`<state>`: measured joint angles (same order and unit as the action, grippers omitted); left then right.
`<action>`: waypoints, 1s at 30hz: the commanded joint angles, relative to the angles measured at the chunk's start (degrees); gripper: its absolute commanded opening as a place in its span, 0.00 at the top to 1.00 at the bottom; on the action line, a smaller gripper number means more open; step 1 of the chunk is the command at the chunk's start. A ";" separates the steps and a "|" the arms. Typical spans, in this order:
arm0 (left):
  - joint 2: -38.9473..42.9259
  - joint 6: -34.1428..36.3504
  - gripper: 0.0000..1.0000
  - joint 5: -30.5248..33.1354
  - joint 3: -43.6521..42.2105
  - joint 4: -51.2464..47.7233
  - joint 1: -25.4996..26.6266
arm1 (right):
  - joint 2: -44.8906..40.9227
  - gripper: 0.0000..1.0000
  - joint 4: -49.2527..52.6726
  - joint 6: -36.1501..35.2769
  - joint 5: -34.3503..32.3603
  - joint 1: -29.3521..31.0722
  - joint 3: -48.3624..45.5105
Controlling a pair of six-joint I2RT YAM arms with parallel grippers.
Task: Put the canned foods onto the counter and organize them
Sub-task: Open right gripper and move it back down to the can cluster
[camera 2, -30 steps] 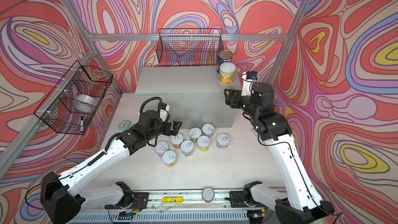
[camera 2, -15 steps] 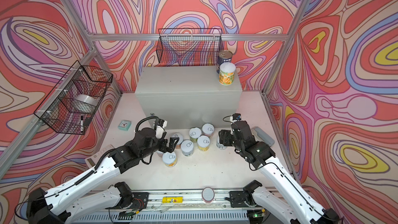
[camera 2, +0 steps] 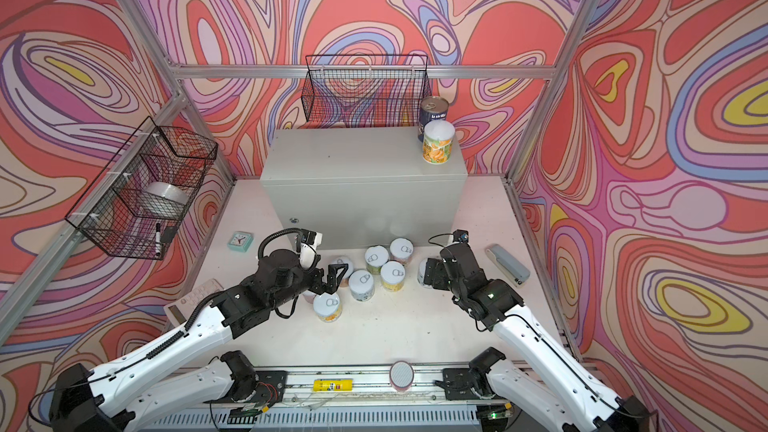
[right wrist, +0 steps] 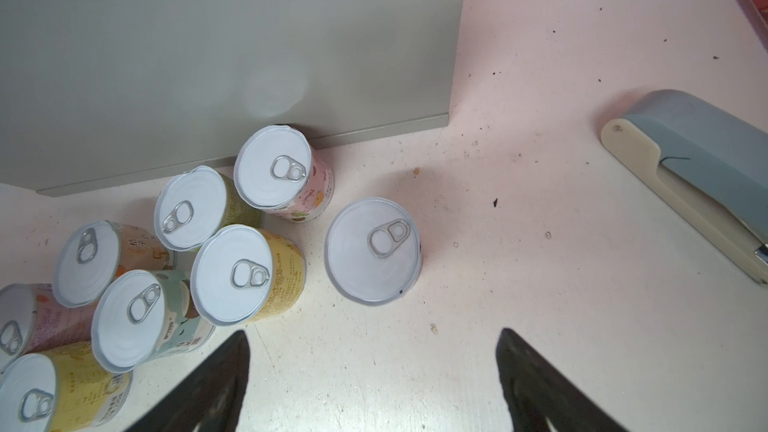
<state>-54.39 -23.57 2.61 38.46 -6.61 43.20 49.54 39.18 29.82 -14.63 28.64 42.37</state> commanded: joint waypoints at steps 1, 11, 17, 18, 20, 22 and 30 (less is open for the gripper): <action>-0.09 -0.67 0.03 -0.74 -0.64 1.56 0.09 | 0.97 0.05 -0.41 1.49 -1.88 0.36 -1.26; -1.51 -1.87 0.03 -1.70 -3.44 4.92 -0.01 | 5.98 0.02 0.28 2.68 -4.28 0.36 -1.06; -0.72 -1.66 0.03 -1.57 -4.71 6.01 -0.45 | 9.13 0.02 -5.00 3.19 -1.76 0.40 -2.20; -0.72 -1.43 0.03 -1.75 -4.71 6.04 -0.68 | 10.33 0.02 -6.15 3.43 -1.26 0.41 -2.53; -0.97 -1.41 0.03 -2.33 -4.84 6.28 -1.08 | 11.73 0.02 -8.49 3.75 -0.92 0.44 -3.19; -1.24 -1.69 0.03 -2.92 -4.79 6.34 -1.44 | 12.66 0.02 -10.88 3.74 -0.16 0.53 -3.68; -1.42 -1.99 0.03 -3.96 -5.37 7.12 -1.89 | 18.89 0.02 -15.15 4.48 0.06 0.80 -4.39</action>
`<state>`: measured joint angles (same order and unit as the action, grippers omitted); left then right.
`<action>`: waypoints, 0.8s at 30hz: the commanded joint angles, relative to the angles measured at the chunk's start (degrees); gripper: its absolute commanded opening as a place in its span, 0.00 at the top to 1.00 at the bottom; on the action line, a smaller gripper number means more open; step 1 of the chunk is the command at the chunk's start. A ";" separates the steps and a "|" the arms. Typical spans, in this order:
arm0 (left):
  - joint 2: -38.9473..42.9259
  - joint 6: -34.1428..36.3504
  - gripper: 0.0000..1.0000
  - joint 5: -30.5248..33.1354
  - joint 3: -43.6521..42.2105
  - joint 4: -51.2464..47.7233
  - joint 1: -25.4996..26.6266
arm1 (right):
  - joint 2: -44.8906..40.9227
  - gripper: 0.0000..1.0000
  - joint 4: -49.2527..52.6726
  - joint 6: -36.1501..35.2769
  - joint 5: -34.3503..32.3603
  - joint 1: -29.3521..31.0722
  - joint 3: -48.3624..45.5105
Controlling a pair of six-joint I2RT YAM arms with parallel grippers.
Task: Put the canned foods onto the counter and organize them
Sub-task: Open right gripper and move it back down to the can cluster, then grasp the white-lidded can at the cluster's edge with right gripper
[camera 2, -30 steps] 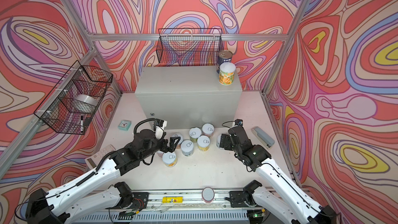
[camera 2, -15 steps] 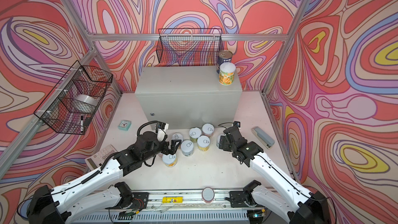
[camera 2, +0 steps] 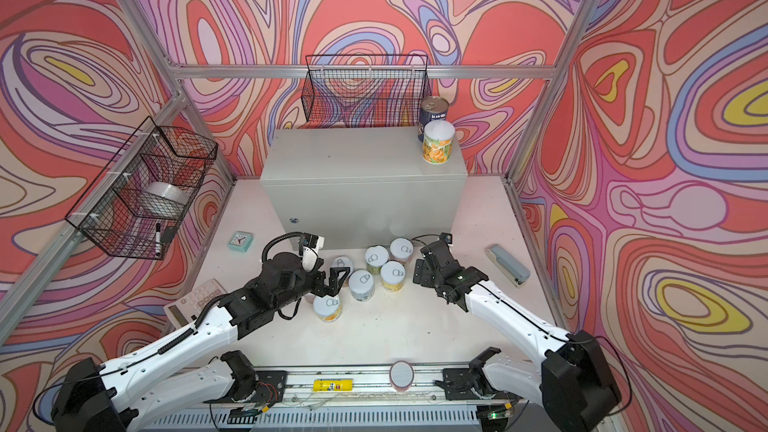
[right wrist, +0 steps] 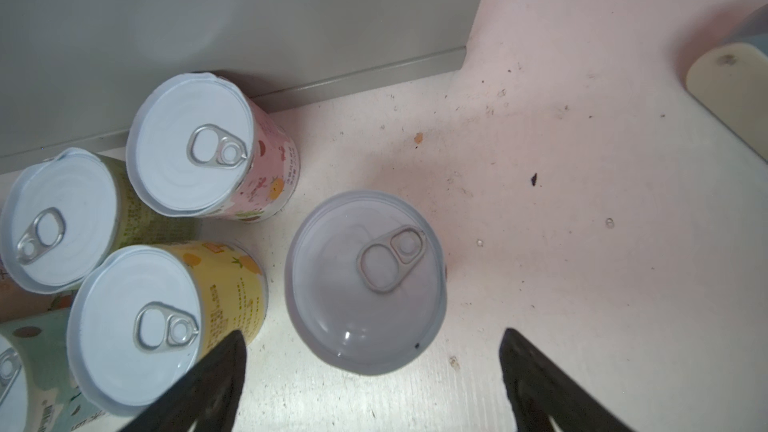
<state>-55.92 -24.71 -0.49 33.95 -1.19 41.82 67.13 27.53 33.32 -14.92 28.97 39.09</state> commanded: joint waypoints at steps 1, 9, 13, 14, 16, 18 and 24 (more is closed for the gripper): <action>0.03 -0.87 0.03 -1.00 -0.83 1.74 -0.60 | 2.12 0.02 -3.69 1.31 0.17 0.47 -1.00; -0.46 -0.98 0.04 -1.94 -0.86 1.92 -0.87 | 8.36 0.05 -7.01 2.69 -1.88 0.48 -1.21; -0.98 -1.13 0.04 -2.11 -0.77 1.91 -0.95 | 10.52 0.07 -8.86 3.25 -2.95 0.47 -1.60; -0.94 -1.15 0.04 -2.01 -0.83 2.06 -0.95 | 10.86 0.07 -8.81 3.25 -3.30 0.47 -1.24; -1.11 -1.32 0.03 -2.21 -1.08 2.47 -1.04 | 11.36 0.08 -8.98 3.80 -4.36 0.47 -1.04; -1.36 -1.44 0.04 -2.40 -1.06 2.69 -1.05 | 11.89 0.09 -9.76 3.86 -4.73 0.47 -1.03; -1.27 -1.39 0.04 -2.08 -0.85 2.09 -1.05 | 15.77 0.13 -11.48 4.97 -3.90 0.47 -0.28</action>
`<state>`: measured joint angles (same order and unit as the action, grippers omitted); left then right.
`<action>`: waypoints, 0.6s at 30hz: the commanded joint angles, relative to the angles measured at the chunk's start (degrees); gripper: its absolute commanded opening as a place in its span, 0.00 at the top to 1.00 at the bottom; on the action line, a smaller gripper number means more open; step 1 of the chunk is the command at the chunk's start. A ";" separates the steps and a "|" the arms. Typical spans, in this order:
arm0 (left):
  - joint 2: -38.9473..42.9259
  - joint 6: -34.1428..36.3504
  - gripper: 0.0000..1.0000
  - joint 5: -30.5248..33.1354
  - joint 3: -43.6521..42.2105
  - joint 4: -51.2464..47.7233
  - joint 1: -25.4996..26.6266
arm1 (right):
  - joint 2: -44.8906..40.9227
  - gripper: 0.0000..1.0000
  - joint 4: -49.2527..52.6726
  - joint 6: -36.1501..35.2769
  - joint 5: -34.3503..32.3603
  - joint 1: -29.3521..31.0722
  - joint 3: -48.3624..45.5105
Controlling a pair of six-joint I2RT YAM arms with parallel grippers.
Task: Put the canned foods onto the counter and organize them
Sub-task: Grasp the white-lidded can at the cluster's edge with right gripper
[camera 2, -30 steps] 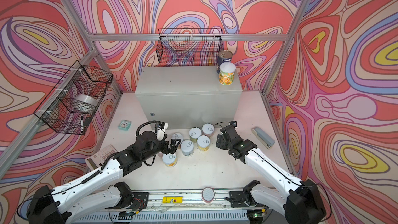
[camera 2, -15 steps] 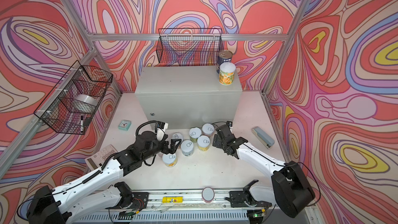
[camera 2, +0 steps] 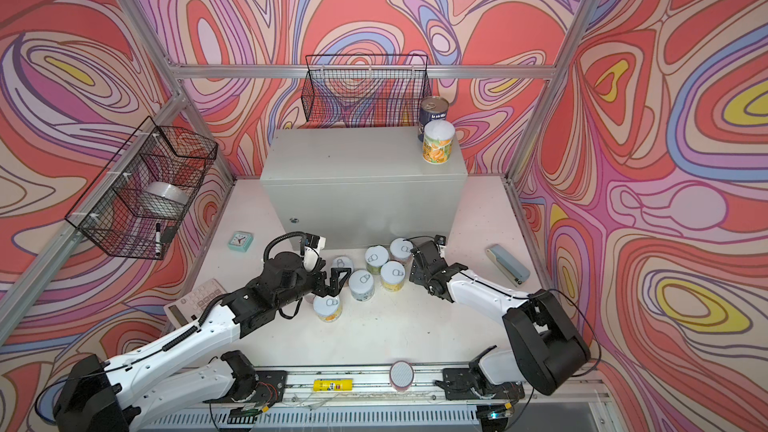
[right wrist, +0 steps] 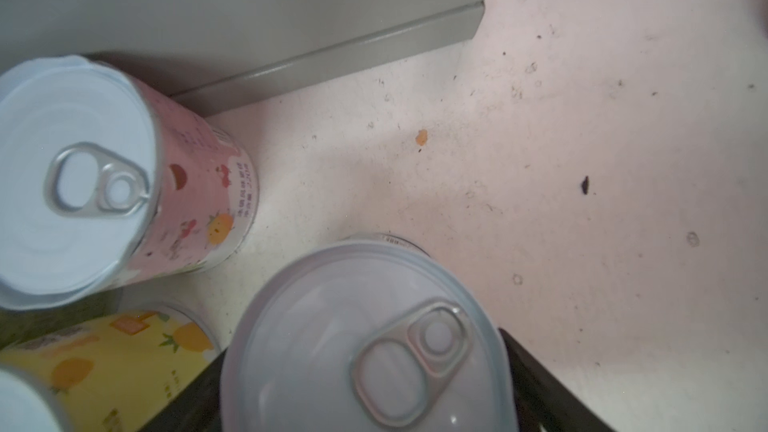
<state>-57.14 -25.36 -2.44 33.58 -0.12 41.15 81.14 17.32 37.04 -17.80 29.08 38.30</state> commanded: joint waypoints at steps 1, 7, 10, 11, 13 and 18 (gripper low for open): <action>0.06 -0.59 0.04 -0.06 -0.52 0.83 -0.38 | 2.21 0.14 -1.85 1.45 -0.55 0.36 0.32; 0.72 -0.30 0.04 0.78 -0.96 0.36 -0.46 | 1.51 0.19 -2.16 2.19 -0.92 0.36 -0.46; 0.46 0.06 0.03 0.97 -1.01 0.24 -0.50 | 0.84 0.20 -1.81 2.17 -1.32 0.36 -0.51; 0.39 0.14 0.03 0.87 -0.98 0.31 -0.45 | 0.82 0.20 -2.06 2.01 -1.44 0.37 -0.54; 0.37 0.15 0.03 0.98 -1.15 0.56 -0.45 | 1.32 0.27 -1.88 2.15 -1.60 0.36 -0.36; -0.90 0.15 0.04 0.74 -0.73 0.99 -0.52 | 2.44 0.39 -1.95 1.83 -1.44 0.33 0.23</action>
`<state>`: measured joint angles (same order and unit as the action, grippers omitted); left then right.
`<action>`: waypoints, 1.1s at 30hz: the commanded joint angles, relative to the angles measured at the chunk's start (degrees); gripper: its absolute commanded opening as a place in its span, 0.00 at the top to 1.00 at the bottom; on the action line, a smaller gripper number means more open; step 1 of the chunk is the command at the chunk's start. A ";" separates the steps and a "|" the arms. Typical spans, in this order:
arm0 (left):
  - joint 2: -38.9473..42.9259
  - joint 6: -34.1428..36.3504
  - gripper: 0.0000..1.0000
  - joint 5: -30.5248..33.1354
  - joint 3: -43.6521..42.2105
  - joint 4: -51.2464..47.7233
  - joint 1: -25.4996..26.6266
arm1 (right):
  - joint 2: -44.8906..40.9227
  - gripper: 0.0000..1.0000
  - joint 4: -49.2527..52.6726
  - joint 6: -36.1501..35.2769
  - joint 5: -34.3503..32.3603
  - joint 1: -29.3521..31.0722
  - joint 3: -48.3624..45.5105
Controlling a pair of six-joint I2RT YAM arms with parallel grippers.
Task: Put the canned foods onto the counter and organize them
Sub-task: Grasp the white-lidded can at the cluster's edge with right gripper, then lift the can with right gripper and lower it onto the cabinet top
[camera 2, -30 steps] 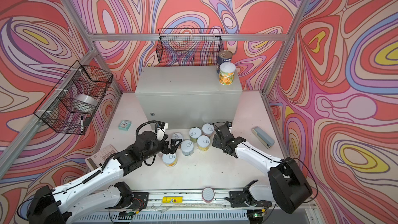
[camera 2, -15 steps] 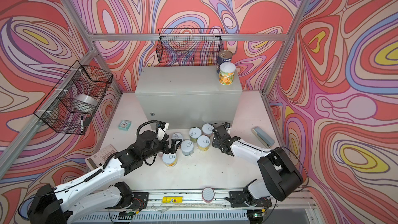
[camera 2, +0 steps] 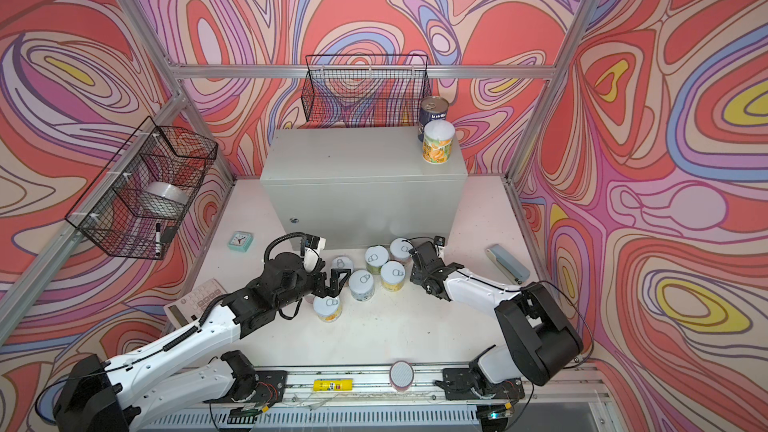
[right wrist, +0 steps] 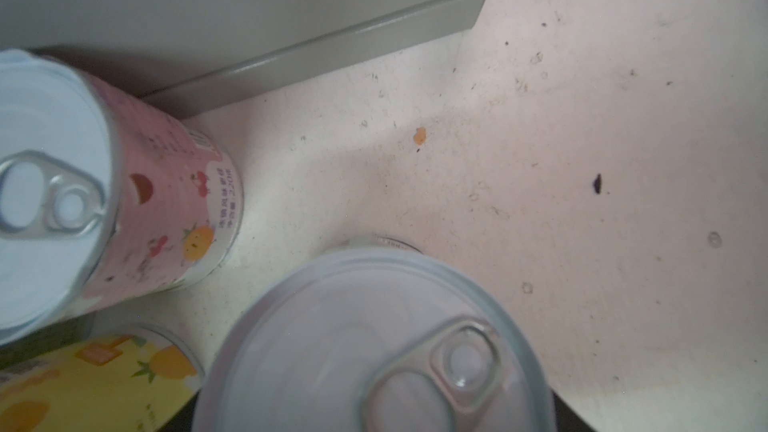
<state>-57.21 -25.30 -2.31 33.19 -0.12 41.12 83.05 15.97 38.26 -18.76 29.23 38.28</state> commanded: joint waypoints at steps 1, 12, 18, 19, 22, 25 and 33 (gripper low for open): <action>-1.13 0.09 0.04 0.59 -0.28 0.95 -0.43 | 0.50 0.41 -0.63 0.54 -0.40 0.21 0.21; -0.89 0.70 0.04 1.19 0.20 0.29 -0.47 | -1.23 1.00 2.06 -0.11 0.91 0.33 1.02; 0.25 1.55 0.04 1.25 1.63 -1.01 -0.49 | -8.89 1.00 13.96 -0.77 -0.25 1.34 6.05; 0.45 1.79 0.04 1.32 1.84 -1.23 -0.56 | -10.55 1.00 16.35 -1.05 -0.37 1.58 7.51; 0.52 2.42 0.04 1.20 3.30 -2.68 -0.95 | -15.51 1.00 25.02 -2.14 0.44 2.55 13.80; 0.22 3.15 0.04 0.45 5.13 -3.76 -1.68 | -17.91 1.00 31.22 -3.11 2.42 3.73 21.11; -0.53 4.73 0.04 0.02 9.82 -6.98 -2.74 | -13.72 1.00 42.18 -8.90 3.52 9.77 48.40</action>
<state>-57.76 -22.00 -2.02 41.15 -4.58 38.92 67.57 53.76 33.19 -15.03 37.63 77.91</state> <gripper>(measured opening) 0.958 0.787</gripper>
